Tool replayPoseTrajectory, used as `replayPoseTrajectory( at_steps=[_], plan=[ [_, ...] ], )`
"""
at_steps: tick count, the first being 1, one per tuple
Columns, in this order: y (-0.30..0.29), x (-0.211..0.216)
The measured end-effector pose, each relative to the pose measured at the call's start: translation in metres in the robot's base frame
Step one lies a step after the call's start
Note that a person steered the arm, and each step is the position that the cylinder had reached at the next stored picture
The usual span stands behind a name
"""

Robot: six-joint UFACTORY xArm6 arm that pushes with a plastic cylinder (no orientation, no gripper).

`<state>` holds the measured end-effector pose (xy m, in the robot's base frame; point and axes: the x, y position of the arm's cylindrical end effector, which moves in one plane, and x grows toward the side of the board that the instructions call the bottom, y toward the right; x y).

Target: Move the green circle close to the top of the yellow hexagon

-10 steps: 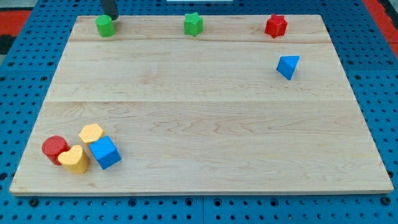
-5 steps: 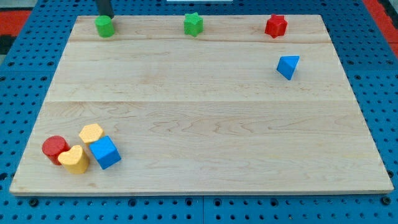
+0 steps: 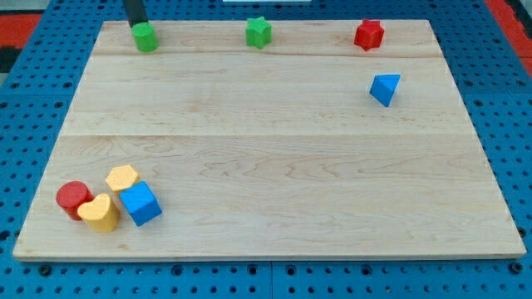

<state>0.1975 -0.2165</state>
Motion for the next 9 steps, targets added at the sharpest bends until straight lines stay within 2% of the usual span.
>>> replayPoseTrajectory(
  at_steps=[3, 7, 9],
  plan=[
    [0.011, 0.023],
    [0.037, 0.072],
    [0.03, 0.105]
  ],
)
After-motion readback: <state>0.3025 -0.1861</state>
